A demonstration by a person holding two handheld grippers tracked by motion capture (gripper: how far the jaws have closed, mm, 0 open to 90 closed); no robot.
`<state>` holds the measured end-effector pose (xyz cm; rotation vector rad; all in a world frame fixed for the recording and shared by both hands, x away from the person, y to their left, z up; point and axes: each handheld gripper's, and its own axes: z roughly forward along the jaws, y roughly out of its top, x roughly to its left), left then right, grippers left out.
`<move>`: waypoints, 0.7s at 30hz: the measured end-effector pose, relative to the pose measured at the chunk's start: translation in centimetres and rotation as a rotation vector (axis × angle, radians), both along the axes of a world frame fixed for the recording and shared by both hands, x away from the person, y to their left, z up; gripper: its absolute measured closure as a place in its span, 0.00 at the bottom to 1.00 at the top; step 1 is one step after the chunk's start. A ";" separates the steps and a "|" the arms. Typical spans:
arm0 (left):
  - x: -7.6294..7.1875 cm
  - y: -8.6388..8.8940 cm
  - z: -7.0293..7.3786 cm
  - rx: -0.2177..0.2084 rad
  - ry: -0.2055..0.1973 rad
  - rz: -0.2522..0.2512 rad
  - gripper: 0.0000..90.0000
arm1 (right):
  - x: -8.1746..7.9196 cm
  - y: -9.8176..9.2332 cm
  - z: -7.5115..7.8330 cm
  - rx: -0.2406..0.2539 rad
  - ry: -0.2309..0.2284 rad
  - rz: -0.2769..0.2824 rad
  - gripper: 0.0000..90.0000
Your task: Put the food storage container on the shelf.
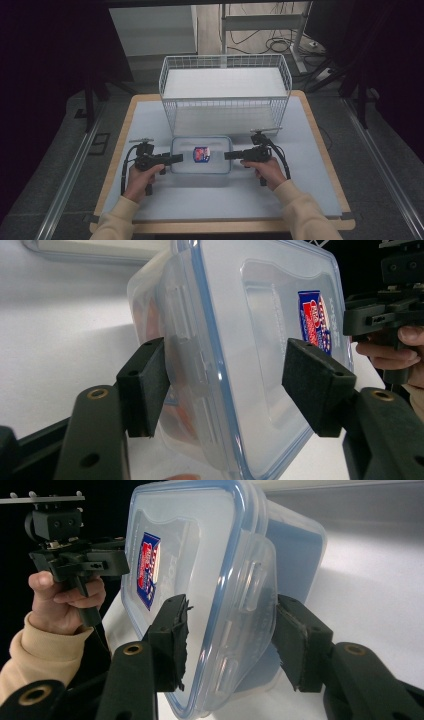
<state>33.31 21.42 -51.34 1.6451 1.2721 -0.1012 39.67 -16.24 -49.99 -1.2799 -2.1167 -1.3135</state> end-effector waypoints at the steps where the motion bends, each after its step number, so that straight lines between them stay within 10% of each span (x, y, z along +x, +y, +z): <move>1: 0.0 0.0 0.0 0.000 0.000 0.000 0.41 | 0.0 0.0 0.0 0.000 0.000 0.000 0.56; 21: -1.2 -0.6 0.7 0.050 -0.058 -0.016 0.46 | -1.5 -0.4 0.4 0.024 -0.036 -0.044 0.59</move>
